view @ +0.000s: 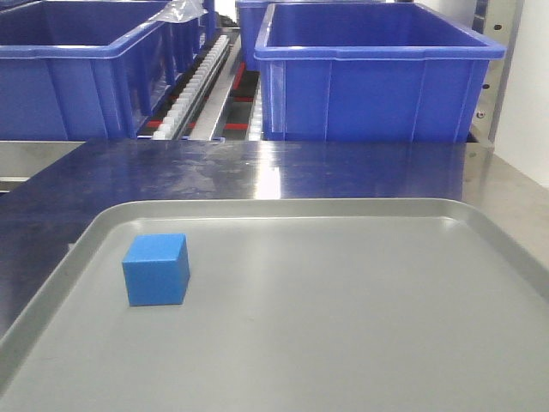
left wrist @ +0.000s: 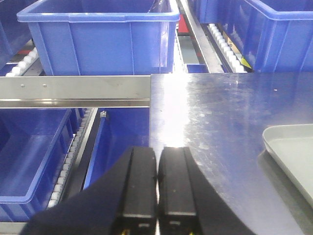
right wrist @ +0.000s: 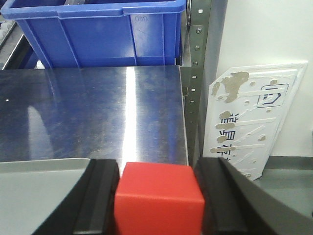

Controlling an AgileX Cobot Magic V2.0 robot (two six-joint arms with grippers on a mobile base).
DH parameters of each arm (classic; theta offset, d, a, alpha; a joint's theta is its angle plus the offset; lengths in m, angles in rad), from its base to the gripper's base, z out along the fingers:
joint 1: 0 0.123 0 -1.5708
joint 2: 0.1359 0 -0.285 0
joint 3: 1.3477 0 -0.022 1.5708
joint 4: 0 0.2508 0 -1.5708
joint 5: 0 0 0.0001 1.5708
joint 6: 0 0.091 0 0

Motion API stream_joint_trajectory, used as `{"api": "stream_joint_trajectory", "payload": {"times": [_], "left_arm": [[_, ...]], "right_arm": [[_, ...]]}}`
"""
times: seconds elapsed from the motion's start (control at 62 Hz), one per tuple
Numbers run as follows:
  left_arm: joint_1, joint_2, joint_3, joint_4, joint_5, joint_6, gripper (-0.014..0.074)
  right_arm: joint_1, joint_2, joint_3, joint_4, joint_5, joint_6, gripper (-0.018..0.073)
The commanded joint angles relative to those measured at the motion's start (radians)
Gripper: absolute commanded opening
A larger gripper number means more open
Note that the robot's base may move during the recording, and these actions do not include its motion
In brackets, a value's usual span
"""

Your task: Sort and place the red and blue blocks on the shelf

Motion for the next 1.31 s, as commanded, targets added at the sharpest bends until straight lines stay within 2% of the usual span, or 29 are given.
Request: {"api": "stream_joint_trajectory", "payload": {"times": [0.0,0.822,1.064,1.29], "left_arm": [[0.000,-0.021,0.045,0.000,-0.085,-0.003,0.0134],[0.000,-0.017,0.035,0.015,-0.081,-0.003,0.0134],[0.000,0.090,-0.098,0.015,-0.056,-0.003,0.0134],[-0.002,0.316,-0.348,0.015,0.114,-0.003,0.0134]], "right_arm": [[-0.007,-0.001,-0.027,-0.011,-0.090,-0.009,0.0054],[-0.007,-0.001,-0.027,-0.011,-0.090,-0.009,0.0054],[-0.007,-0.001,-0.027,-0.011,-0.090,-0.009,0.0054],[-0.007,-0.001,-0.027,-0.011,-0.090,-0.009,0.0054]]}}
